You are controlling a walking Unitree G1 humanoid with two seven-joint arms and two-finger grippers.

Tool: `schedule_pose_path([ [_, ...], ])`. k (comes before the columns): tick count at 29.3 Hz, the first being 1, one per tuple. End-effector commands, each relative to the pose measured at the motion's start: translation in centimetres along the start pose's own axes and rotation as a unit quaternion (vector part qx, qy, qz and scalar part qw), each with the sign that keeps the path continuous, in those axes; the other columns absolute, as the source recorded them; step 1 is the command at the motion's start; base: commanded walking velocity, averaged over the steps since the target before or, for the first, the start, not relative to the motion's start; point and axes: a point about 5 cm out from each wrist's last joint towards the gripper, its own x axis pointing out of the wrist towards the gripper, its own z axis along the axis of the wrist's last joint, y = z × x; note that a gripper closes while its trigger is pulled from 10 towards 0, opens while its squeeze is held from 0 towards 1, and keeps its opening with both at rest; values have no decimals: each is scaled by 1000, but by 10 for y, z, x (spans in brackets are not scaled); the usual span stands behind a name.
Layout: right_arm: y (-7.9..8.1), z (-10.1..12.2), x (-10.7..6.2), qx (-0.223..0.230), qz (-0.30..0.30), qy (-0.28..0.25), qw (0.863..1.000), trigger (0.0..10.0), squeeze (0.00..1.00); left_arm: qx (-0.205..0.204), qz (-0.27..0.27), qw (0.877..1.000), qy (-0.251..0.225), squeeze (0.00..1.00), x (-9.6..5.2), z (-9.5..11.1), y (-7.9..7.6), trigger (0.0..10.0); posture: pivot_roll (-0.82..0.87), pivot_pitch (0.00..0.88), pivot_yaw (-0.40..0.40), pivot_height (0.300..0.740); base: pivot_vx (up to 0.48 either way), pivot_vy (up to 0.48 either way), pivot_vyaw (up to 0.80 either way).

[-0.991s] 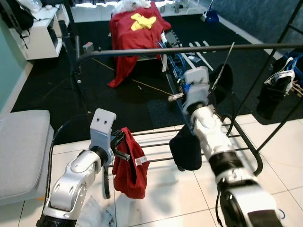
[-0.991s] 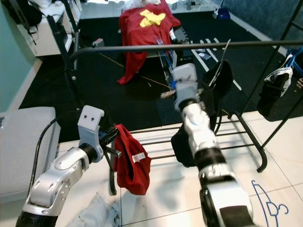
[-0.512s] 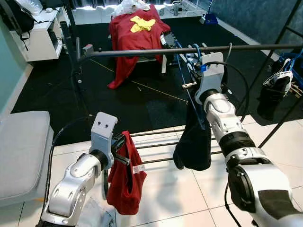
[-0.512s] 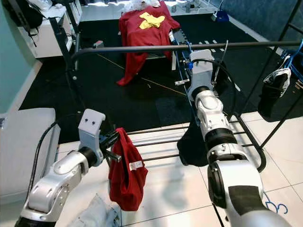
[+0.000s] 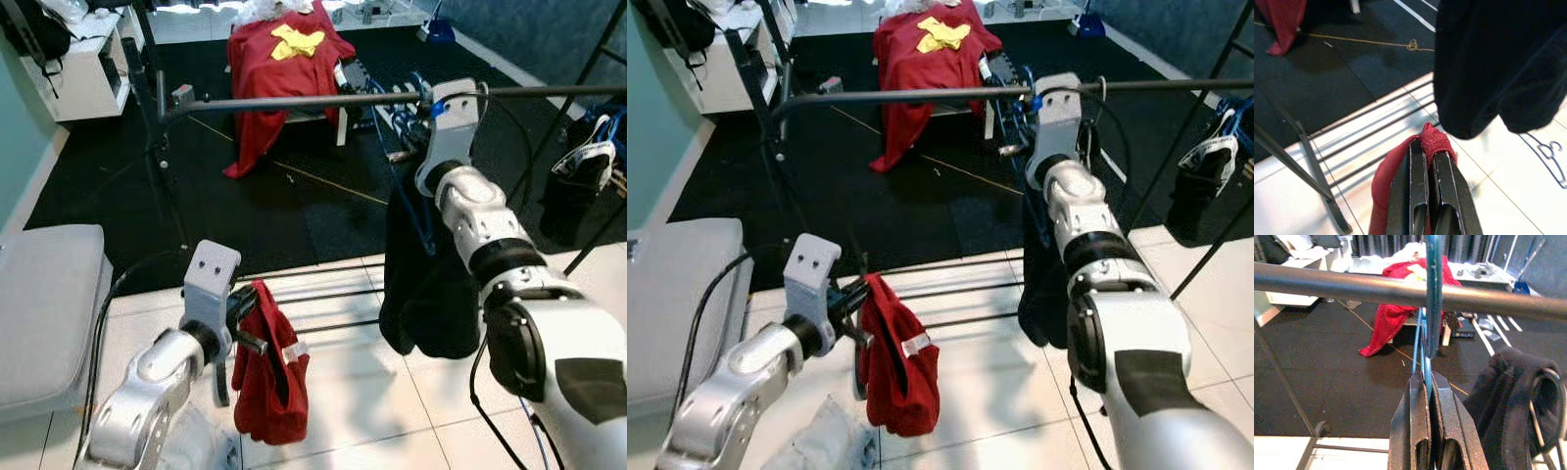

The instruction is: Hang hanger

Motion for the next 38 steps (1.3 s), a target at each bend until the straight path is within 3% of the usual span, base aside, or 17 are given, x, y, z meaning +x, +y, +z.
schedule_pose_path([
  [1,0,0,1,6,0,10,1000,10000,0,10,-3,1000,1,0,-4,2,0,10000,163,219,28,740,0,0,0],
  [14,-20,2,-3,34,-28,13,999,10000,0,2,13,1000,7,0,-13,4,3,10000,192,261,38,740,0,0,0],
  [20,-21,4,-3,38,-28,8,999,10000,0,-1,31,1000,2,0,-12,6,7,10000,183,255,39,740,0,0,0],
  [22,-15,6,-2,41,-14,-5,999,10000,0,-9,44,999,-3,0,-10,7,10,10000,173,245,37,740,0,0,0],
  [23,-3,5,0,46,14,-20,999,10000,0,-32,60,998,-10,0,-7,6,13,10000,160,228,27,740,0,0,0],
  [25,-3,5,0,46,14,-20,999,10000,0,-32,60,998,-10,0,-7,6,13,10000,160,228,27,740,0,0,0],
  [26,9,0,0,54,40,-30,997,10000,0,-55,74,996,-12,0,-5,4,17,10000,151,216,24,740,0,0,0],
  [28,9,0,0,54,40,-30,997,10000,0,-55,74,996,-12,0,-5,4,17,10000,151,216,24,740,0,0,0],
  [29,22,-13,-2,58,59,-32,996,10000,0,-71,83,994,-8,0,-4,-2,19,10000,146,197,20,740,0,0,0],
  [30,22,-13,-2,58,59,-32,996,10000,0,-71,83,994,-8,0,-4,-2,19,10000,146,197,20,740,0,0,0],
  [31,35,-37,-9,65,66,-22,995,10000,0,-83,85,993,3,0,-3,-12,20,10000,144,173,27,740,0,0,0],
  [33,35,-37,-9,65,66,-22,995,10000,0,-83,85,993,3,0,-3,-12,20,10000,144,173,27,740,0,0,0],
  [34,44,-61,-18,75,62,-7,995,10000,0,-89,85,992,17,0,-3,-22,20,10000,137,159,33,740,0,0,0],
  [35,44,-61,-18,75,62,-7,995,10000,0,-89,85,992,17,0,-3,-22,20,10000,137,159,33,740,0,0,0],
  [36,53,-81,-28,83,61,7,995,10000,0,-87,85,992,30,0,-4,-31,19,10000,129,145,40,740,0,0,0],
  [37,53,-81,-28,83,61,7,995,10000,0,-87,85,992,30,0,-4,-31,19,10000,129,145,40,740,0,0,0],
  [38,60,-96,-36,89,61,18,994,10000,0,-85,84,992,37,0,-4,-37,18,10000,127,141,40,740,0,0,0],
])
